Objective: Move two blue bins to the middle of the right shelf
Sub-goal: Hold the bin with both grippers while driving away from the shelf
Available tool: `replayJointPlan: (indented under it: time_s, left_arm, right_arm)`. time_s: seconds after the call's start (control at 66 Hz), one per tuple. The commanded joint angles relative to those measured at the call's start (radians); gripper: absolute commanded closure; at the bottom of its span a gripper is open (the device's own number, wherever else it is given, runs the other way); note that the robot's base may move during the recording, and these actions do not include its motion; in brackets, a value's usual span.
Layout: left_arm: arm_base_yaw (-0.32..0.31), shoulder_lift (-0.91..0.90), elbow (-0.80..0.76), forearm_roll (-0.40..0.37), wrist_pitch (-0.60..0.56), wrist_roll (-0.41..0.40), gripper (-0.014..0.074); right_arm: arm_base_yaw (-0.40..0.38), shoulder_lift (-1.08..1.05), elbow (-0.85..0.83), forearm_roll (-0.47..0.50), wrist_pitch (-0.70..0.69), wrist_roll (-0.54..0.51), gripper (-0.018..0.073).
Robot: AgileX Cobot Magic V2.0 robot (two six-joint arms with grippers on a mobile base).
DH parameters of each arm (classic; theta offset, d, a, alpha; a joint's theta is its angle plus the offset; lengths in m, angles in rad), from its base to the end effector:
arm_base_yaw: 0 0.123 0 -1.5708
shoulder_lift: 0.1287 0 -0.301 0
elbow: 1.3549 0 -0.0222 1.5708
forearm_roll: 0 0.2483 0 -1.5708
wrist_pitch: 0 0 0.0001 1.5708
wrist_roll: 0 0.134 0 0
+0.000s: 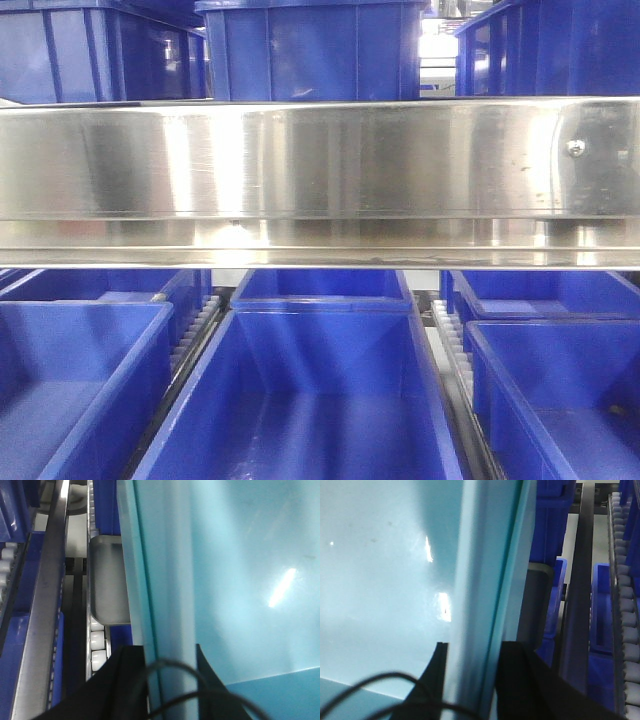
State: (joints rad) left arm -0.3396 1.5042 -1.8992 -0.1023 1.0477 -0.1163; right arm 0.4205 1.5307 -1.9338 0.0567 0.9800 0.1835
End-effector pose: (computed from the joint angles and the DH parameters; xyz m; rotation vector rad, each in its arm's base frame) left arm 0.3177 -0.1248 0.4869 0.2378 2.1438 -0.3907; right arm 0.3200 0.1500 0.4964 -0.2435 2.0743 0.4387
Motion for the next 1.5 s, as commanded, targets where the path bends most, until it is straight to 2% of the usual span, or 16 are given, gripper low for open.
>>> replayJointPlan:
  time_s: [0.0,1.031,1.486]
  left_arm:
    - [-0.007,-0.019,-0.017,-0.077,-0.072,0.020,0.0707]
    - [-0.007,-0.019,-0.017,-0.077,-0.072,0.020,0.0707]
    - [-0.007,-0.019,-0.017,-0.077,-0.131,0.020,0.0707]
  right_arm:
    - [-0.001,-0.016,-0.017,0.028,-0.099,-0.001,0.0713]
    - [-0.001,-0.016,-0.017,0.028,-0.099,-0.001,0.0713]
    - [-0.001,-0.016,-0.017,0.028,-0.099,-0.001,0.0713]
